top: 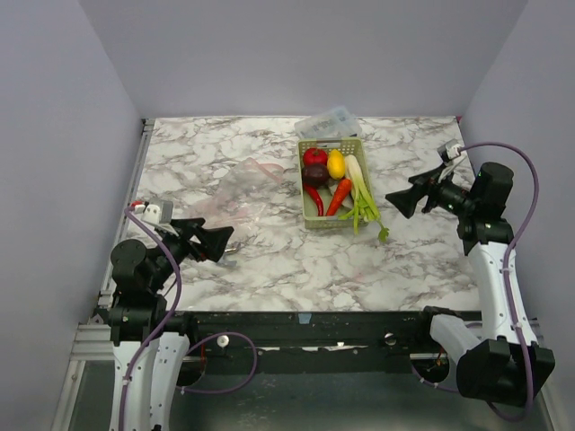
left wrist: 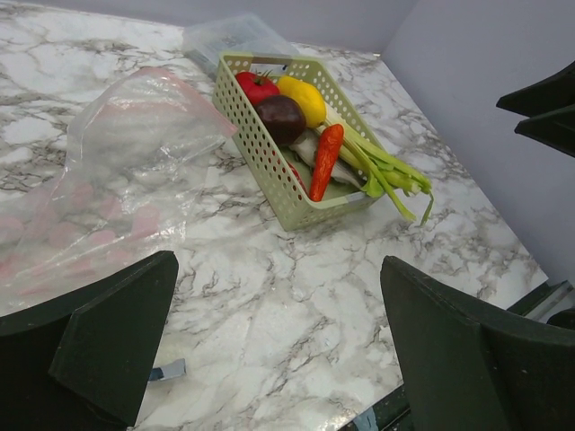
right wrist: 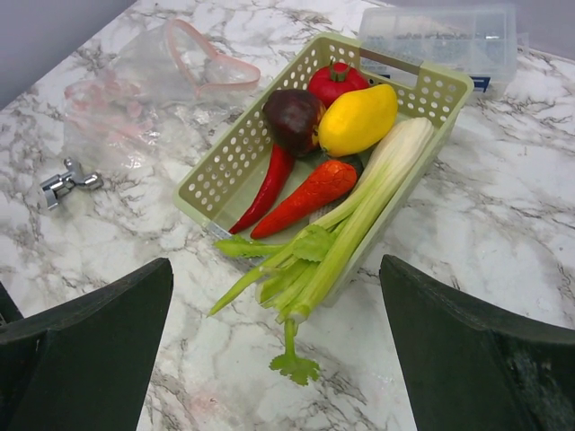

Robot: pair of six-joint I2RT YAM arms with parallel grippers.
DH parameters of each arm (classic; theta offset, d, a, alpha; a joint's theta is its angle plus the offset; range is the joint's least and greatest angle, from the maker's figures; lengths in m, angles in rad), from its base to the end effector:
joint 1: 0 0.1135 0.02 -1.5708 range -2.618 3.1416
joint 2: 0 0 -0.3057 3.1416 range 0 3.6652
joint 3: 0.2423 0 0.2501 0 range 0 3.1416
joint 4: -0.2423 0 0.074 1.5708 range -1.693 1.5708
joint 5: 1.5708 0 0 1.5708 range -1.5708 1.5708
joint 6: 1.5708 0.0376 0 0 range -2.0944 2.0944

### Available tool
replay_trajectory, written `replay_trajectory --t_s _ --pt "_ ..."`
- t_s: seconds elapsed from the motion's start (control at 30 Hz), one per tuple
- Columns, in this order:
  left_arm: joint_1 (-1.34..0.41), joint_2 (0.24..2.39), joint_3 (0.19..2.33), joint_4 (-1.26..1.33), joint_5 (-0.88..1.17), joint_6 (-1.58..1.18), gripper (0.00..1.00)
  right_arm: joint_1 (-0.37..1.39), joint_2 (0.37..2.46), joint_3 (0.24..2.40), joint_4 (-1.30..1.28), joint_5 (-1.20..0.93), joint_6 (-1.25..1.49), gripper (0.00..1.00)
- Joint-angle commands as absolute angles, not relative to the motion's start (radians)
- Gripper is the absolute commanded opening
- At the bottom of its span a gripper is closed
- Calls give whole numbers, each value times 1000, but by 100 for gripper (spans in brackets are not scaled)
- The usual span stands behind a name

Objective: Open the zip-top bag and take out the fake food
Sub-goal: Reset both arms

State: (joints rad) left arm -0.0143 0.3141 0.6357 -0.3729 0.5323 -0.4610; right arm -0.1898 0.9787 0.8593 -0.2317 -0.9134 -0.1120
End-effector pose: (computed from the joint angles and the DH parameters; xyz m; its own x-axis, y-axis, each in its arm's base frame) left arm 0.0466 -0.0198 0.3362 -0.2768 -0.3794 -0.8829 0.4421 0.7655 -0.4676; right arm 0.1909 -0.0064 0.3645 -0.2669 -0.0183 -0.9635 -0.6486 0.7429 0.1656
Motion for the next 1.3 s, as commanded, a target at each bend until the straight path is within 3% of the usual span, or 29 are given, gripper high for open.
replay_trajectory --t_s 0.0,0.7,1.27 --pt "-9 314 671 -430 542 -457 99 -193 957 861 -262 -917 -84 100" --pt "-9 321 705 -494 582 -455 99 -194 905 1021 -448 -923 -151 100" --pt "-9 341 777 -501 613 -499 98 -194 875 1041 -448 -860 -91 100"
